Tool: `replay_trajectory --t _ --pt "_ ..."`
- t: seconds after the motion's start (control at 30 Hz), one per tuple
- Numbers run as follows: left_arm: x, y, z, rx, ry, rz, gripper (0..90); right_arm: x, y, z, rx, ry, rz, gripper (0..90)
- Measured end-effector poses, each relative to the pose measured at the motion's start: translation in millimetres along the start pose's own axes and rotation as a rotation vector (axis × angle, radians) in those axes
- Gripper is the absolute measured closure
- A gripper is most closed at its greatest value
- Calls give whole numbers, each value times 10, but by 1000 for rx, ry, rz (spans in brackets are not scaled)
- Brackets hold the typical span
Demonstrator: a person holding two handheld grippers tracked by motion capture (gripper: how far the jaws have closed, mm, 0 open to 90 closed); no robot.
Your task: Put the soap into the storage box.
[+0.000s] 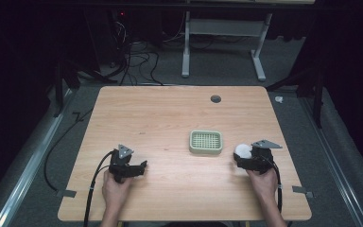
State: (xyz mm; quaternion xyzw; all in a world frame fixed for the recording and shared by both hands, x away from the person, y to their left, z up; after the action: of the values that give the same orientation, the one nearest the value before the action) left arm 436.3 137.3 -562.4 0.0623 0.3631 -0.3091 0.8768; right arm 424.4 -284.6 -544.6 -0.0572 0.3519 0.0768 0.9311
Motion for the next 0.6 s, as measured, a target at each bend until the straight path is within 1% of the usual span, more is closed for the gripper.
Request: replay_trajectory --t 0.13,0.23,0.37,0.5,0.6 --pt "0 0 0 0 0 0 173 60 10 -21 2 19 4 142" --pt "0 0 0 0 0 0 173 82 5 -28 -1 22 -6 154" --pt "0 0 0 0 0 0 173 84 -3 -28 -6 22 -18 192" --pt "1 0 1 0 -2 0 173 104 9 -55 -22 41 -2 230" --pt "1 0 1 0 -2 0 173 104 16 -58 -30 39 -6 234"
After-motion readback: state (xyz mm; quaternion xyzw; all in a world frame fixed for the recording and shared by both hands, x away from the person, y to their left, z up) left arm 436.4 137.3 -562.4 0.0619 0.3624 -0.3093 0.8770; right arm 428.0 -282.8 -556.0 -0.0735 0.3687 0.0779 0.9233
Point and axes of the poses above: each handheld gripper's, and its own axes: x roughly forward along the jaws, z roughly out of its top, y roughly to its left, the point moved 8 cm from there along x, roughly forward along the jaws, and after that the axes turned 8 degrees about -z, right-handed, at the moved point
